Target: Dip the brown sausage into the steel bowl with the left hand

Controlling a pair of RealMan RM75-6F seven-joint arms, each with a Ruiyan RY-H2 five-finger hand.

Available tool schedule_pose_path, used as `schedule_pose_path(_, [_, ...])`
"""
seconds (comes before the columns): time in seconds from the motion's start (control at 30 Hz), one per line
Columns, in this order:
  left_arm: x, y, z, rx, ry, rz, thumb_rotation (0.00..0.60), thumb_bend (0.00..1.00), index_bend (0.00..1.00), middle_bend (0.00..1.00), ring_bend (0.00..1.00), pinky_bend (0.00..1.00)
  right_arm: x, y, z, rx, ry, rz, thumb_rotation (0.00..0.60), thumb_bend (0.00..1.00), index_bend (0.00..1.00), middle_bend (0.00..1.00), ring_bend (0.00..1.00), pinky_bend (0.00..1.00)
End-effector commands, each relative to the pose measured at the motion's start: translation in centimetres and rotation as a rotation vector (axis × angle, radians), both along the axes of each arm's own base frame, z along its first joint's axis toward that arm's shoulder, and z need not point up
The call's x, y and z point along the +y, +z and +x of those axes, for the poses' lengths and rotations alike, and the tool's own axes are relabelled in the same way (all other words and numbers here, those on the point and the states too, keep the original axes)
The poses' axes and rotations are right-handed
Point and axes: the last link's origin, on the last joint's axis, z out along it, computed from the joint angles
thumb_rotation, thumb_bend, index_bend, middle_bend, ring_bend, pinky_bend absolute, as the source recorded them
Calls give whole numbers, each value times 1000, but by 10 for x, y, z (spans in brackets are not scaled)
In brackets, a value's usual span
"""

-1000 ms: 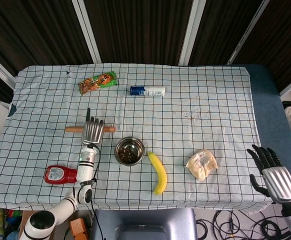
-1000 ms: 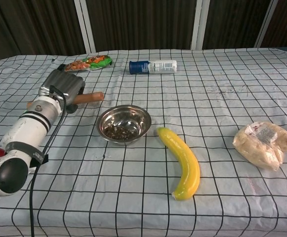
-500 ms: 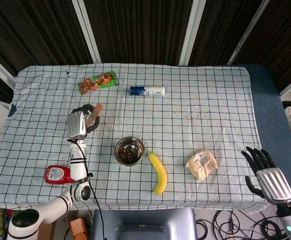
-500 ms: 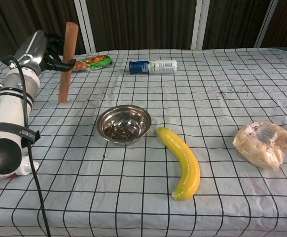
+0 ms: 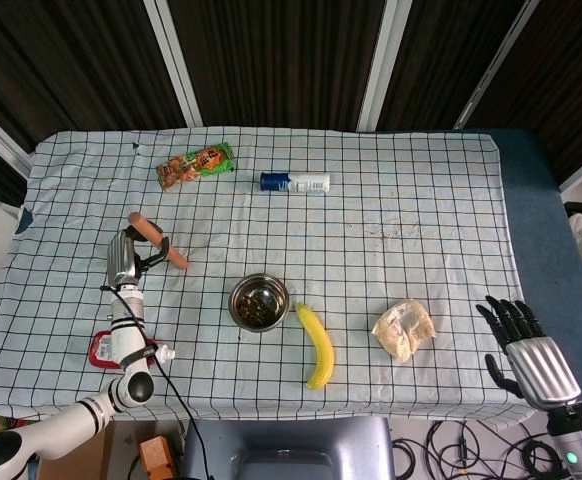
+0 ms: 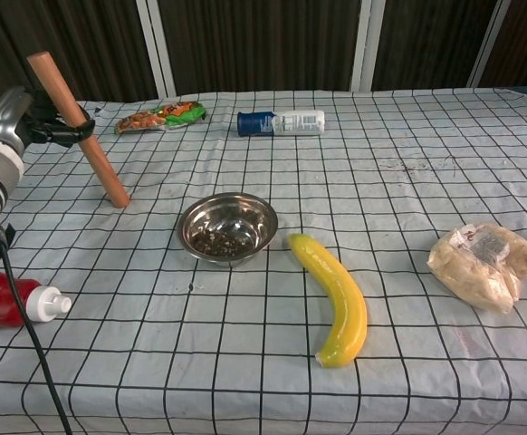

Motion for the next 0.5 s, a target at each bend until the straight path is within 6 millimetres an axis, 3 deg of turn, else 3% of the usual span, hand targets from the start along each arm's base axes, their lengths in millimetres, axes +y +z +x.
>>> schedule_pose_path(0.03, [0, 5, -9, -1, -4, 10, 600, 501, 733, 690, 429, 397, 0, 0, 0, 0, -1, -1, 600, 457, 0, 0, 0, 0])
schedule_pose_path(0.2, [-1, 9, -19, -50, 1, -5, 600, 526, 691, 652, 394, 358, 0, 1, 0, 0, -2, -4, 600, 457, 0, 0, 0, 0])
schedule_pose_path(0.5, [3, 13, -16, -300, -34, -68, 600, 414, 371, 420, 236, 214, 0, 0, 0, 2, -1, -5, 600, 457, 0, 0, 0, 0])
